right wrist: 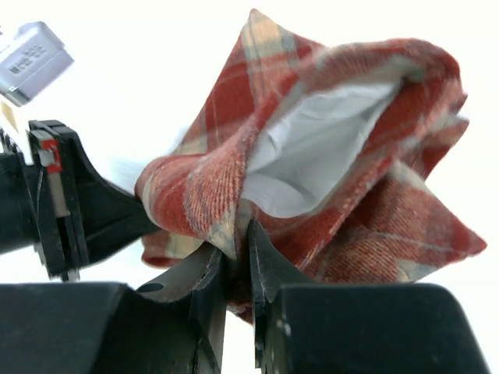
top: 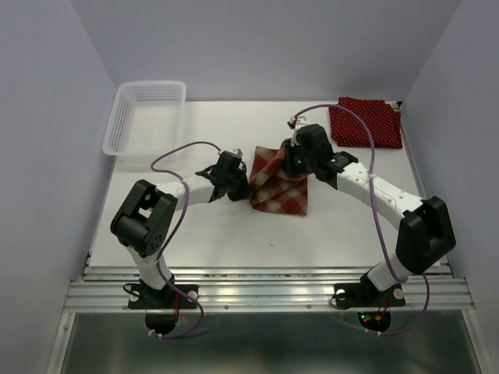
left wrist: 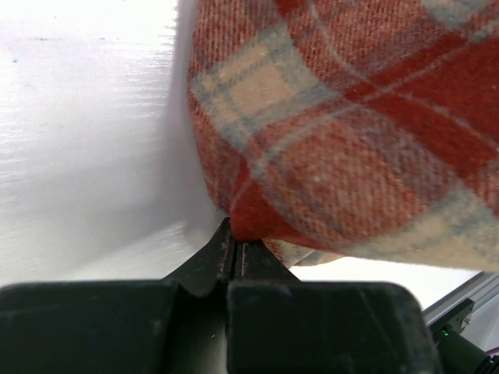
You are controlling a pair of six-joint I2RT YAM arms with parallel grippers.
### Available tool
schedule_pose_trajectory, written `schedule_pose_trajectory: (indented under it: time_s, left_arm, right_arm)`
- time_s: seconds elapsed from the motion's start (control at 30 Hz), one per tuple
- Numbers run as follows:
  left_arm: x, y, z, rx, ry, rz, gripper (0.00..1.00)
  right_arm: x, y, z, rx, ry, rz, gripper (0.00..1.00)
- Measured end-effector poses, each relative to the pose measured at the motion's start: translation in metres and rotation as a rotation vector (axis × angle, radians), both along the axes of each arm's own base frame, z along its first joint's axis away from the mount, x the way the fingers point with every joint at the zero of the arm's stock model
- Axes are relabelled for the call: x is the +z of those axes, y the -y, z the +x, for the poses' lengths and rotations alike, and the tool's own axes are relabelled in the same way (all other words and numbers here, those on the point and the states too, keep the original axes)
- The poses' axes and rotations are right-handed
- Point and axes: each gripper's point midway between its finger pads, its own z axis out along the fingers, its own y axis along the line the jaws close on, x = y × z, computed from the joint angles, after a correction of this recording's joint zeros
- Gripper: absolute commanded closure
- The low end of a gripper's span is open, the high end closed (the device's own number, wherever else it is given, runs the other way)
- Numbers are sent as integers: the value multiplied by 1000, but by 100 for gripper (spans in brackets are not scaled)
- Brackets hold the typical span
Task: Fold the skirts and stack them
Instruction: Fold the skirt
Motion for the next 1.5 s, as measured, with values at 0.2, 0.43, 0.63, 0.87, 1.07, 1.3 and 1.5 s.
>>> schedule_pose_trajectory:
  time_s: [0.2,0.43,0.63,0.87,1.07,1.3,1.5]
  left_arm:
    - [0,-6,-6,-17,39,-8,100]
    - [-4,-13,-13,-65,55,32,50]
    - [22,-28,-23,-107,104,75,1]
    - [98,-27,-16,-115,290,13,1]
    - [117,-14,27,-69,323,26,1]
    - [86,-24,53,-20,248,64,1]
    - [77,-33,59,-2,220,70,1]
  right_arm:
    - [-52,59,-20,-124,-211,143,86]
    - [-101,76,-55,-156,-382,167,24]
    - [-94,99,-51,-212,-369,92,0]
    - [-7,83,-54,-90,-193,223,0]
    - [52,42,-48,75,-113,435,0]
    - [-6,8,-30,108,-328,512,0]
    - [-103,23,-56,-22,-560,430,0]
